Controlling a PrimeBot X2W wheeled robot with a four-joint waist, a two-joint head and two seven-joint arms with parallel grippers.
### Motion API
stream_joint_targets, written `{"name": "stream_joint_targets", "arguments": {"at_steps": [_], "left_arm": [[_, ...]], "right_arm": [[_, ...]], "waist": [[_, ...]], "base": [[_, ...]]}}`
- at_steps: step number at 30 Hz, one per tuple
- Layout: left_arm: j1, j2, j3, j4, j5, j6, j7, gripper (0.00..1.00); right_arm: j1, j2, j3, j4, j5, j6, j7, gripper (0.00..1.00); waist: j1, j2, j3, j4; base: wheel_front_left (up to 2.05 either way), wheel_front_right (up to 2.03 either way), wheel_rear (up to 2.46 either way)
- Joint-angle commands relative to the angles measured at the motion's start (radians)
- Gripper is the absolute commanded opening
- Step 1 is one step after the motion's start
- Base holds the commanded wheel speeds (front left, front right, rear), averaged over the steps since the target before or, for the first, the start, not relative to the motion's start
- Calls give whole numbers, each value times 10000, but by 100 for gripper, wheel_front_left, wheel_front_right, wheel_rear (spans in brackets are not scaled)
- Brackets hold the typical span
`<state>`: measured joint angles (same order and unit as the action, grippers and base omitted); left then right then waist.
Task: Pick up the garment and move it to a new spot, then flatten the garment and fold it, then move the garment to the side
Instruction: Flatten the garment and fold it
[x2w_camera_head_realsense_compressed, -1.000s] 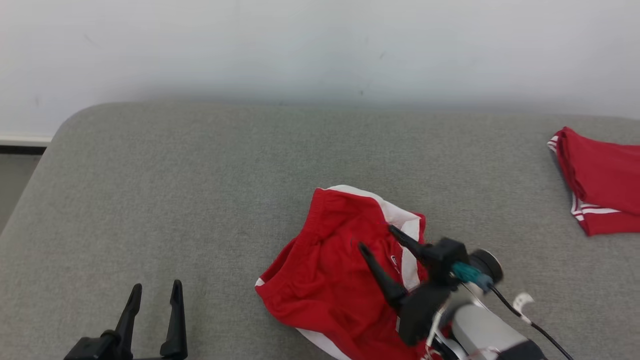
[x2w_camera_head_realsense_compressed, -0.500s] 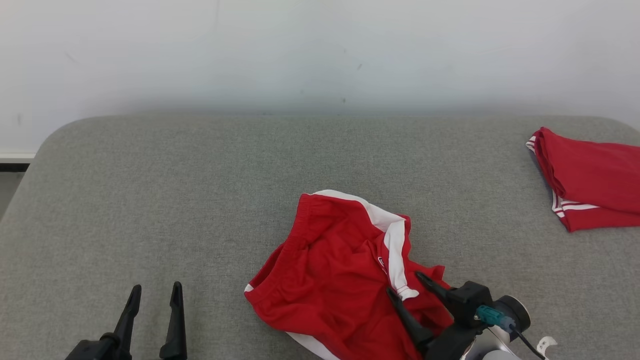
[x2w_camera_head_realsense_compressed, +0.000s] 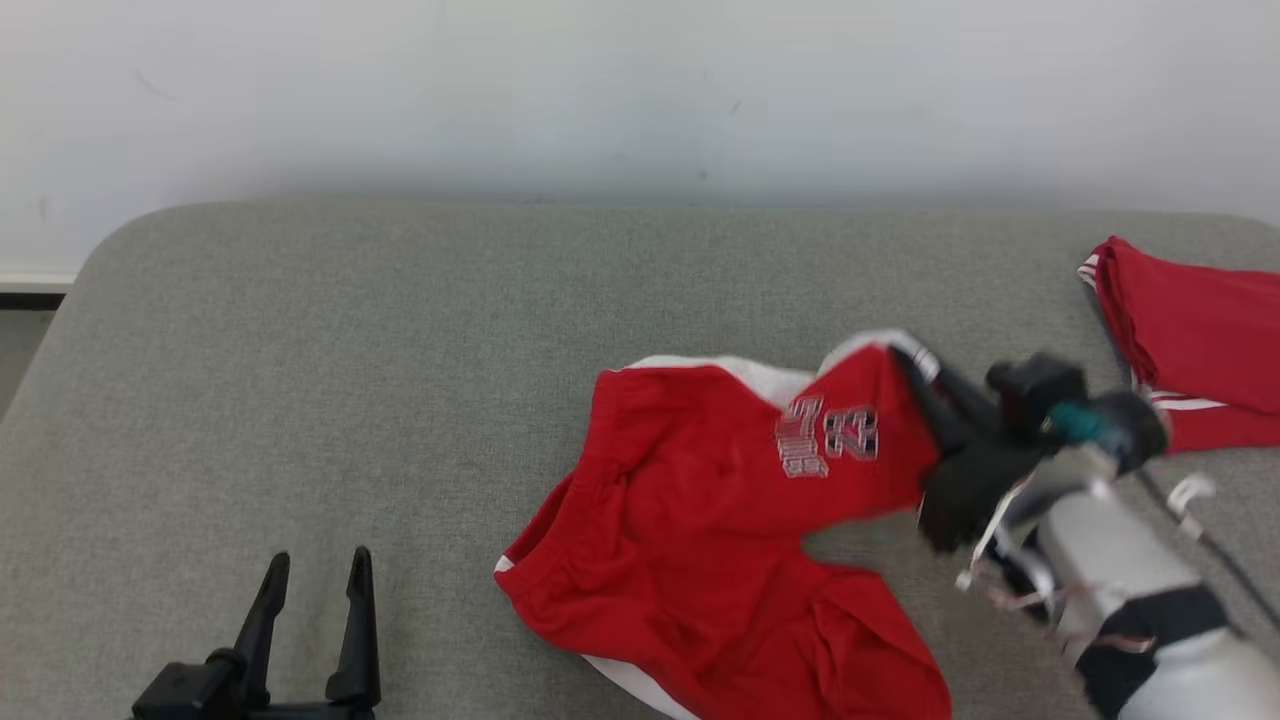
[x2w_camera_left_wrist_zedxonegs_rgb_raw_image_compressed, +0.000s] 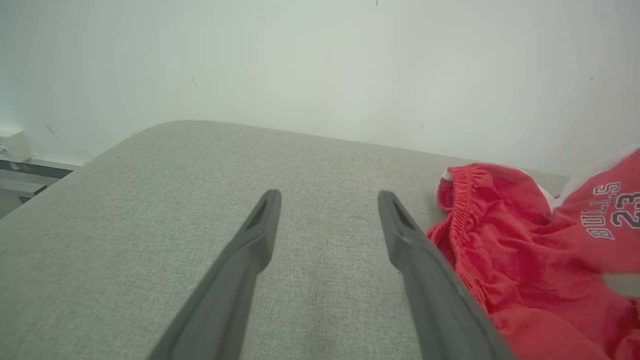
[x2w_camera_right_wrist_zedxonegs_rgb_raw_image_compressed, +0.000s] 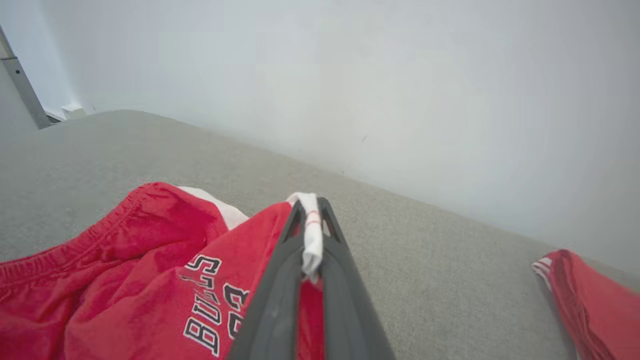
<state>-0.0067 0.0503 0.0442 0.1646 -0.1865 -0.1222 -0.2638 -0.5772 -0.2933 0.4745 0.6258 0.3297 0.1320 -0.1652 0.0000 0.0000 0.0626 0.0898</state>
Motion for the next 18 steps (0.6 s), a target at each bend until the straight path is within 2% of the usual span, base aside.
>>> {"name": "stream_joint_targets", "arguments": {"at_steps": [1,7,11,15,16,17,18], "left_arm": [[-151,4,-23,-7,-52,14,-1,100],[-525,2,-136,101,-103,-16,-3,100],[-754,4,-214,201,-151,-45,-3,100],[-940,2,-219,266,-193,-63,-3,100],[-962,2,-230,283,-204,-66,-3,100],[-972,1,-250,297,-220,-70,-3,100],[-986,2,-260,301,-233,-73,-3,100]], "right_arm": [[-318,-113,-76,63,79,-29,39,0],[-2311,-508,-447,1254,382,-29,159,0],[-3423,-626,-697,2345,288,-31,-230,0],[-4076,-360,-917,3563,149,-29,-532,0],[-4200,-336,-879,3835,38,-31,-566,72],[-4291,-281,-874,4080,3,-31,-600,100],[-4386,-226,-872,4248,-39,-31,-679,100]], "waist": [[0,0,147,101],[0,0,588,364],[0,0,855,559],[0,0,1032,659],[0,0,1055,671],[0,0,1070,672],[0,0,1081,663]], "base": [[0,0,0],[0,0,0],[0,0,0],[0,0,0],[0,0,0],[0,0,0],[0,0,0]]}}
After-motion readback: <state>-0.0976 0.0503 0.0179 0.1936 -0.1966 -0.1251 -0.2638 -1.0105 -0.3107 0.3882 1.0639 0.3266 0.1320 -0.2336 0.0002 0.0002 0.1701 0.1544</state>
